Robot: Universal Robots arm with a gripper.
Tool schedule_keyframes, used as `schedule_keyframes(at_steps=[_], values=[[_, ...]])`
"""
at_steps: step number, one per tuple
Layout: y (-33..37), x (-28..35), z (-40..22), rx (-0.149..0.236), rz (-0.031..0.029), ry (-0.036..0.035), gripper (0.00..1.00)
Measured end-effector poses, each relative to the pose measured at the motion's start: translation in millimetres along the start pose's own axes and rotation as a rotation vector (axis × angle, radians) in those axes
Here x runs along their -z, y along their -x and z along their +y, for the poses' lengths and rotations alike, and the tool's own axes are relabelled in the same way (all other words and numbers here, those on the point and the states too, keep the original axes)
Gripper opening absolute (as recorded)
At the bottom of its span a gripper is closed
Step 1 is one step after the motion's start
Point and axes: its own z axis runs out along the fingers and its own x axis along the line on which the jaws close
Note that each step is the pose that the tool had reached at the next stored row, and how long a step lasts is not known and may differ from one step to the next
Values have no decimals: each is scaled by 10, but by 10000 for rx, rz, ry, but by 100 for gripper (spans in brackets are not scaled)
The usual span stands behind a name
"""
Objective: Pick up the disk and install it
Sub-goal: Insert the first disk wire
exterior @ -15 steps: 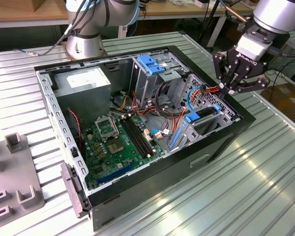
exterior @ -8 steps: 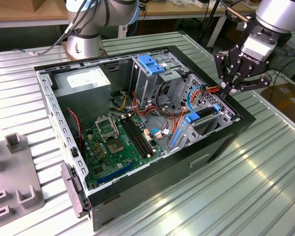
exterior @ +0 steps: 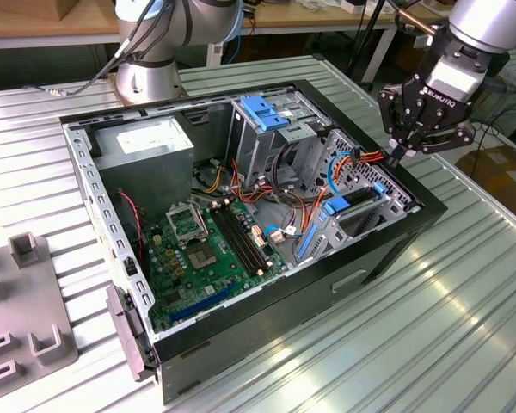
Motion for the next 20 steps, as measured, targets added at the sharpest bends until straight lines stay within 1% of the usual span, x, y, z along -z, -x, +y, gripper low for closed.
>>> schedule_keyframes(at_steps=[3,4,6,9,13,17,19,20], values=[[0,-1,-1,598,-16,5,10],[0,-2,-1,903,-24,7,10],[-3,-3,-10,1240,-32,10,10],[13,-4,-41,1304,-35,11,10],[51,-6,-85,1341,-35,12,10],[86,-7,-142,1437,-37,12,10],[87,-9,-155,1575,-40,13,10],[86,-10,-161,1778,-45,15,10]])
